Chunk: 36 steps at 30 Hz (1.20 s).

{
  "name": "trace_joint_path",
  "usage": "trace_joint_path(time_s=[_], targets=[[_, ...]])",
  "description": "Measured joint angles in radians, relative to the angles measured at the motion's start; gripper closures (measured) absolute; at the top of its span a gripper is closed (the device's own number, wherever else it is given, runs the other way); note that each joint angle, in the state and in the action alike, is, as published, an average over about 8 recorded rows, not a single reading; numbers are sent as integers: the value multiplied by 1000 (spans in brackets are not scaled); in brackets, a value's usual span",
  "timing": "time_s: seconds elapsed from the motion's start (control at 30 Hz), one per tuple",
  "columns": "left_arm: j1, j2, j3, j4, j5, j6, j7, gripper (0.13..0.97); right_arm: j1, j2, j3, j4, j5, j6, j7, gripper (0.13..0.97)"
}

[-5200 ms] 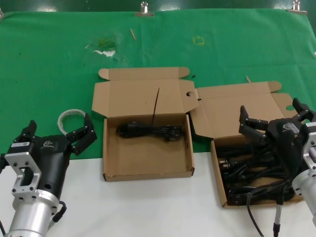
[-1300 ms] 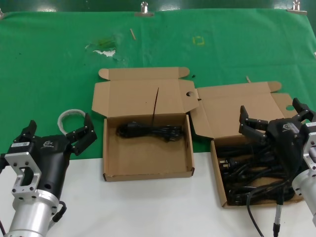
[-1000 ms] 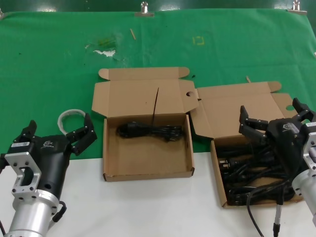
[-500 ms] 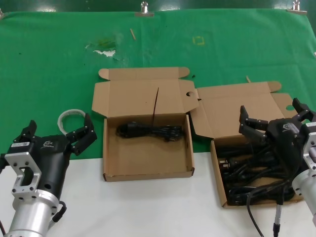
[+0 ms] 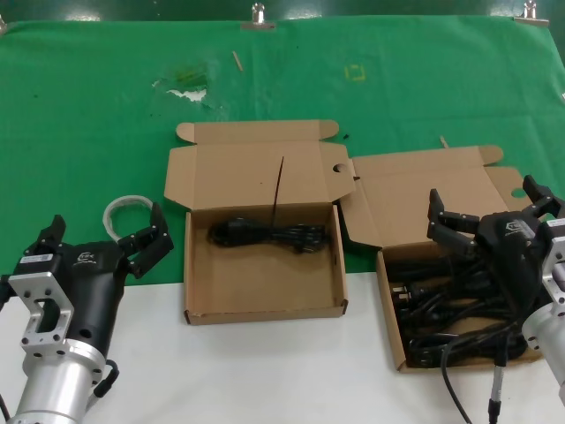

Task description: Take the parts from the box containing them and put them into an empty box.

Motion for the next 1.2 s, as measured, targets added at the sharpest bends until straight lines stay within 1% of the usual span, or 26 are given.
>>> trace_joint_path(time_s=[1.2], targets=[[0, 0, 0, 0, 0, 0, 0, 132, 0, 0, 0, 0, 0, 0, 0, 129]])
